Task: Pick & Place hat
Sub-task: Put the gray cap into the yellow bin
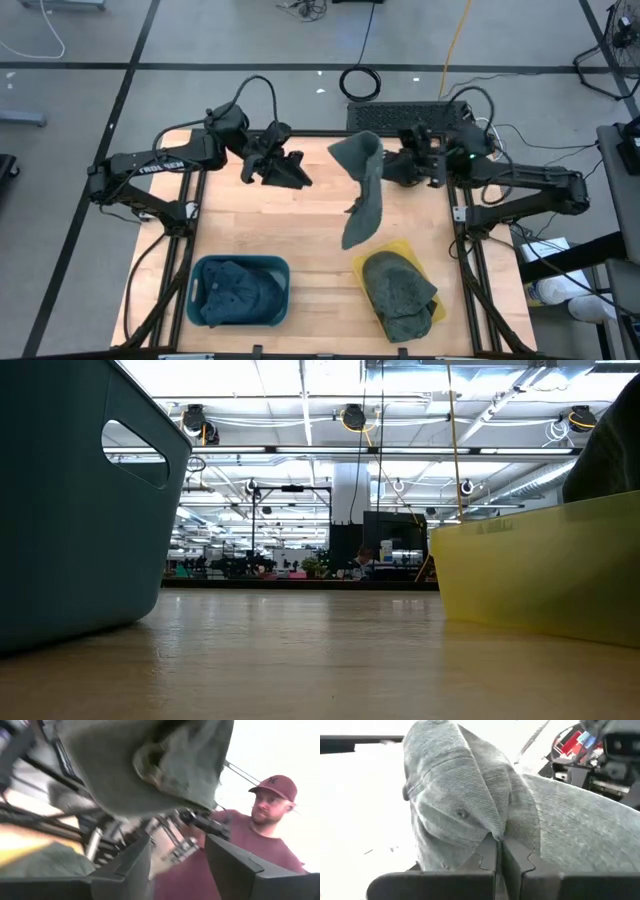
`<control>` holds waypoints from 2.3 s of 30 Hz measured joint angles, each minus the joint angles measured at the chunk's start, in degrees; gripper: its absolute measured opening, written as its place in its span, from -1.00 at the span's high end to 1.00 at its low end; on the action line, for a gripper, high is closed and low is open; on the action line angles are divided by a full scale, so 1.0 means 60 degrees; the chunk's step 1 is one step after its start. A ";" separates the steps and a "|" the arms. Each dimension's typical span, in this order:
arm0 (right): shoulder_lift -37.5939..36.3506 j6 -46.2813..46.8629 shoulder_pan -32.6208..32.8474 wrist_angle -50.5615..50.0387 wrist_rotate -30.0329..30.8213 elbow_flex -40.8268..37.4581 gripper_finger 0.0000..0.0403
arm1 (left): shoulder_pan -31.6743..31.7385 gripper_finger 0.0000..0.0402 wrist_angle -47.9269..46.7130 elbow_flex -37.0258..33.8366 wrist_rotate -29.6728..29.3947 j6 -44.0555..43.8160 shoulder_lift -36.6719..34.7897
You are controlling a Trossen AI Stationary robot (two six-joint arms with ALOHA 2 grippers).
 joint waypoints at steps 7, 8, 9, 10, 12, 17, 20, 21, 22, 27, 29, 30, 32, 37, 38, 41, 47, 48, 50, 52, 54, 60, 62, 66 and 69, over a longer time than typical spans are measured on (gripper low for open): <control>-0.0738 -0.1374 -0.0476 -0.1315 -0.1359 0.0003 1.00 | 0.0000 -0.03 -0.0006 0.0000 0.1254 -0.1127 0.0000; -0.0811 -0.1555 -0.0529 -0.1594 -0.1635 0.0038 1.00 | -0.0003 -0.02 -0.0001 0.0000 0.1364 -0.1224 0.0000; -0.0869 -0.1808 -0.0572 -0.1925 -0.1932 0.0135 1.00 | -0.0001 -0.01 -0.0002 0.0000 0.1469 -0.1315 0.0000; -0.0900 -0.2128 -0.0615 -0.2277 -0.2177 0.0260 1.00 | 0.0000 0.01 -0.0002 0.0000 0.1579 -0.1390 0.0000; -0.0916 -0.2896 -0.0674 -0.3198 -0.2625 0.0608 1.00 | 0.0000 0.04 -0.0007 0.0000 0.1790 -0.1494 0.0000; -0.0737 -0.5338 -0.0708 -0.6306 -0.2914 0.2168 1.00 | 0.0000 0.12 -0.0004 0.0000 0.2202 -0.1585 0.0000; -0.0526 -0.7100 -0.0708 -0.8730 -0.2900 0.3372 1.00 | 0.0000 0.14 -0.0004 0.0000 0.2220 -0.1585 0.0000; -0.0454 -0.7667 -0.0708 -0.9458 -0.2881 0.3762 1.00 | 0.0000 0.15 -0.0007 0.0000 0.2220 -0.1585 0.0000; -0.0387 -0.8190 -0.0708 -1.0147 -0.2831 0.4145 1.00 | 0.0000 0.16 -0.0006 0.0000 0.2220 -0.1580 0.0000; -0.0109 -1.0468 -0.0494 -1.3081 -0.1843 0.5714 1.00 | 0.0000 0.20 -0.0004 0.0000 0.2185 -0.1326 0.0000; -0.0019 -1.1380 -0.0297 -1.4095 -0.1236 0.6178 1.00 | 0.0000 0.22 -0.0004 0.0000 0.2169 -0.1335 0.0000; 0.0033 -1.1749 -0.0176 -1.4570 -0.0937 0.6366 1.00 | 0.0000 0.23 -0.0004 0.0000 0.2162 -0.1337 0.0000; 0.0153 -1.2314 0.0102 -1.5475 -0.0402 0.6730 1.00 | -0.0004 0.24 -0.0004 0.0000 0.2140 -0.1345 0.0000; 0.0605 -1.3114 0.1079 -1.7458 0.0878 0.7397 1.00 | 0.0000 0.24 -0.0004 0.0000 0.2136 -0.1345 0.0000; 0.0712 -1.3188 0.1319 -1.7784 0.1140 0.7497 1.00 | -0.0003 0.24 -0.0004 0.0000 0.2136 -0.1348 0.0000; 0.0987 -1.3325 0.2050 -1.8564 0.1747 0.7705 1.00 | 0.0000 0.24 -0.0007 0.0000 0.2136 -0.1348 0.0000; 0.1601 -1.3391 0.3355 -1.9714 0.2635 0.8034 1.00 | 0.0000 0.24 -0.0009 0.0000 0.2133 -0.1393 0.0000; 0.1714 -1.3425 0.3559 -1.9873 0.2812 0.8093 1.00 | -0.0003 0.24 -0.0014 0.0000 0.2129 -0.1392 0.0000; 0.1925 -1.3529 0.3946 -2.0101 0.3221 0.8169 1.00 | 0.0000 0.24 -0.0018 0.0000 0.2129 -0.1382 0.0000; 0.2134 -1.3546 0.4299 -2.0172 0.3501 0.8225 1.00 | -0.0004 0.24 -0.0018 0.0000 0.2105 -0.1370 0.0000; 0.2328 -1.3574 0.4633 -2.0278 0.3674 0.8225 1.00 | -0.0002 0.24 -0.0022 0.0000 0.1995 -0.1365 0.0000; 0.2935 -1.3689 0.5512 -2.0472 0.4099 0.8225 1.00 | -0.0004 0.24 -0.0026 0.0000 0.1540 -0.1882 0.0000; 0.3100 -1.3707 0.5696 -2.0485 0.4151 0.8225 1.00 | 0.0000 0.24 -0.0027 0.0000 0.1400 -0.2003 0.0000; 0.3482 -1.3544 0.5927 -2.0481 0.4188 0.8222 1.00 | -0.0018 0.24 -0.0040 0.0000 0.1090 -0.2186 0.0000; 0.3783 -1.3521 0.6127 -2.0479 0.4331 0.8215 1.00 | -0.0018 0.24 -0.0073 0.0000 0.0877 -0.2348 0.0000</control>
